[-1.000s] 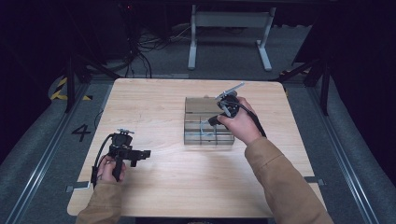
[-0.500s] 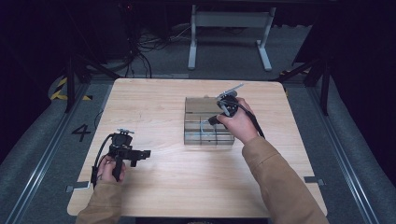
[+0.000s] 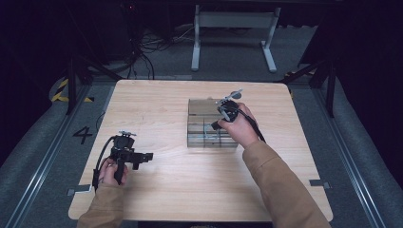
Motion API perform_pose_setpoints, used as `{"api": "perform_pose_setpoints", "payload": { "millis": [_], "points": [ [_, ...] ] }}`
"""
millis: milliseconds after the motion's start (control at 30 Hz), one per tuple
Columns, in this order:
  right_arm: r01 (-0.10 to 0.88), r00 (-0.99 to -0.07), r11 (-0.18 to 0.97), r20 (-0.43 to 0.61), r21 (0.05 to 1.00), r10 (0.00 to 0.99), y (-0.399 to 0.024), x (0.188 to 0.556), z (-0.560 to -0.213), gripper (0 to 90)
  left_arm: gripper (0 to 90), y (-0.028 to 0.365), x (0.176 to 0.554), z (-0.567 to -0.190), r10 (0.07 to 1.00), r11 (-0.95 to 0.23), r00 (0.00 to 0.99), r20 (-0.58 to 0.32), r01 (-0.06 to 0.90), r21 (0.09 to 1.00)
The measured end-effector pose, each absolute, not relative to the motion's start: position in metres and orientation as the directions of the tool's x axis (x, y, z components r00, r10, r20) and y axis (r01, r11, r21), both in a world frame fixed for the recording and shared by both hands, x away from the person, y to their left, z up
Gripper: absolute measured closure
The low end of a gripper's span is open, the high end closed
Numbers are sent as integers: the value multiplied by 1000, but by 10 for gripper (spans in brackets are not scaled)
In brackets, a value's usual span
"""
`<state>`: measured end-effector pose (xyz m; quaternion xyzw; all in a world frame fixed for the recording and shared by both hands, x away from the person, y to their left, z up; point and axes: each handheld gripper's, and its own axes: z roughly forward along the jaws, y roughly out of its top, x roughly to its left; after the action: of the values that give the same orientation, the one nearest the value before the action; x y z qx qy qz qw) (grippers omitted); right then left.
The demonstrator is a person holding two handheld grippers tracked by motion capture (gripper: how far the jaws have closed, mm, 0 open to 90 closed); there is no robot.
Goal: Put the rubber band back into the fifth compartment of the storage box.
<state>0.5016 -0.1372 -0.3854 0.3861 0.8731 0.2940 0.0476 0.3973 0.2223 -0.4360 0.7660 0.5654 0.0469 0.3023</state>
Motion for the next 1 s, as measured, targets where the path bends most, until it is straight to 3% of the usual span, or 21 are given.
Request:
{"api": "perform_pose_setpoints", "payload": {
  "millis": [1000],
  "points": [
    [665, -700, 573, 131, 480, 703, -135, 501, -414, 860, 158, 221, 398, -436, 895, -184, 359, -266, 838, 514]
  ]
}}
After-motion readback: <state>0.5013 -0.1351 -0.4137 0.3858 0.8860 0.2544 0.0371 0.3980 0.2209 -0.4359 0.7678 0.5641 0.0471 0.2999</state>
